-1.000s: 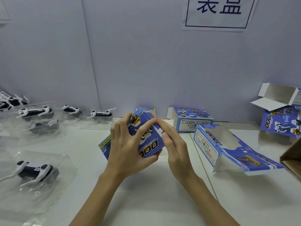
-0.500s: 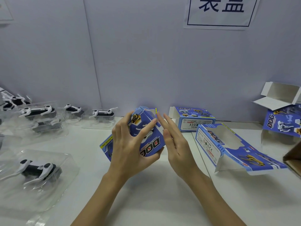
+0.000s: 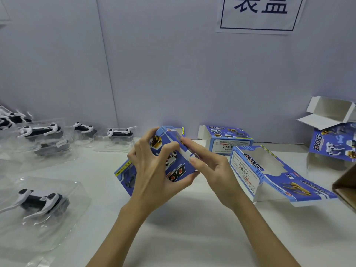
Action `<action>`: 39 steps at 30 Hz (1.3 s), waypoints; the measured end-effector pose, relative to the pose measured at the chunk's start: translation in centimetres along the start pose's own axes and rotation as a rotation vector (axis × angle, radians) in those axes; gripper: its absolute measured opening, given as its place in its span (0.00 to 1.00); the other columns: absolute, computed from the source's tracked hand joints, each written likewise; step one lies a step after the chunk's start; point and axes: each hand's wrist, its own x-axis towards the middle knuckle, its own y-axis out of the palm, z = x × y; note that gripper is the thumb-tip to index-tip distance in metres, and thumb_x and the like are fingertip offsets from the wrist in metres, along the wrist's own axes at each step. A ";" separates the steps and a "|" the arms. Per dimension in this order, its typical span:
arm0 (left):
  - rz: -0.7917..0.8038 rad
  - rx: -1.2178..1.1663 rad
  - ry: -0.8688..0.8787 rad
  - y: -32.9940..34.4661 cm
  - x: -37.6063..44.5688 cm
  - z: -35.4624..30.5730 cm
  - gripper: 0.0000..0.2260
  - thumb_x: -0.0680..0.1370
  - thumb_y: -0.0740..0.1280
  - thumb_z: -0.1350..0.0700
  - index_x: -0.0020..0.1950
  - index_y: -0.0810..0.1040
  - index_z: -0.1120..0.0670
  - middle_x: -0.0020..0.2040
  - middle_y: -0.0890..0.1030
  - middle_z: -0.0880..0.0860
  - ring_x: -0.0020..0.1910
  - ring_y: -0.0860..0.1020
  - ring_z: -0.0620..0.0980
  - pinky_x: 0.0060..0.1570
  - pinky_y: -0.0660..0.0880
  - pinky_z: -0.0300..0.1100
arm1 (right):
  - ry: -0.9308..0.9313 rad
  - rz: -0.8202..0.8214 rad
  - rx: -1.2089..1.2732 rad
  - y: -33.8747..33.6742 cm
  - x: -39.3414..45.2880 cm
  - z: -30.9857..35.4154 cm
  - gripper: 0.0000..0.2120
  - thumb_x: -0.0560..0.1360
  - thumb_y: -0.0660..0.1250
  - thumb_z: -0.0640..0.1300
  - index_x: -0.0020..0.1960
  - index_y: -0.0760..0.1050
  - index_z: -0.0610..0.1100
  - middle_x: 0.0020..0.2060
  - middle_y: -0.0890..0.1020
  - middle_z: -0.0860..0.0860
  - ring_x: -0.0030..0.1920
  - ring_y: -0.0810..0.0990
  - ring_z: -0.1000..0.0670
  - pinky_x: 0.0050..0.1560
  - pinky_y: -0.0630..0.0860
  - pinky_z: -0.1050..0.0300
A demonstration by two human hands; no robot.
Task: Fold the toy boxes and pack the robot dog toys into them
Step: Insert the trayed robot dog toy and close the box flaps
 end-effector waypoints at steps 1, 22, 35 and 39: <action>0.001 0.000 -0.001 0.0 0.1 0.0 0.27 0.70 0.71 0.29 0.61 0.71 0.41 0.76 0.62 0.56 0.73 0.66 0.56 0.62 0.64 0.57 | 0.008 -0.006 -0.003 0.0 0.0 0.0 0.19 0.82 0.68 0.48 0.72 0.77 0.56 0.72 0.77 0.56 0.74 0.74 0.47 0.58 0.84 0.48; 0.008 -0.126 -0.067 -1.0 0.0 1.3 0.34 0.67 0.75 0.33 0.68 0.69 0.42 0.76 0.65 0.54 0.72 0.71 0.56 0.63 0.68 0.61 | -0.347 0.008 -0.491 2.1 -0.8 -1.3 0.30 0.83 0.67 0.48 0.82 0.61 0.58 0.82 0.57 0.59 0.82 0.59 0.48 0.62 0.82 0.52; -0.005 -0.040 -0.076 -0.5 0.1 0.8 0.40 0.68 0.71 0.32 0.75 0.67 0.46 0.76 0.65 0.53 0.71 0.70 0.53 0.67 0.63 0.43 | -0.377 -0.048 -0.490 2.5 -0.5 -2.4 0.24 0.86 0.59 0.44 0.81 0.65 0.52 0.82 0.60 0.59 0.81 0.60 0.45 0.60 0.83 0.52; 0.042 0.010 -0.048 -0.6 0.2 0.9 0.40 0.69 0.72 0.33 0.77 0.69 0.48 0.77 0.64 0.53 0.72 0.67 0.53 0.69 0.63 0.43 | -0.375 -0.129 -0.460 2.6 -0.7 -2.8 0.24 0.84 0.61 0.47 0.79 0.68 0.54 0.80 0.63 0.58 0.80 0.63 0.47 0.60 0.82 0.57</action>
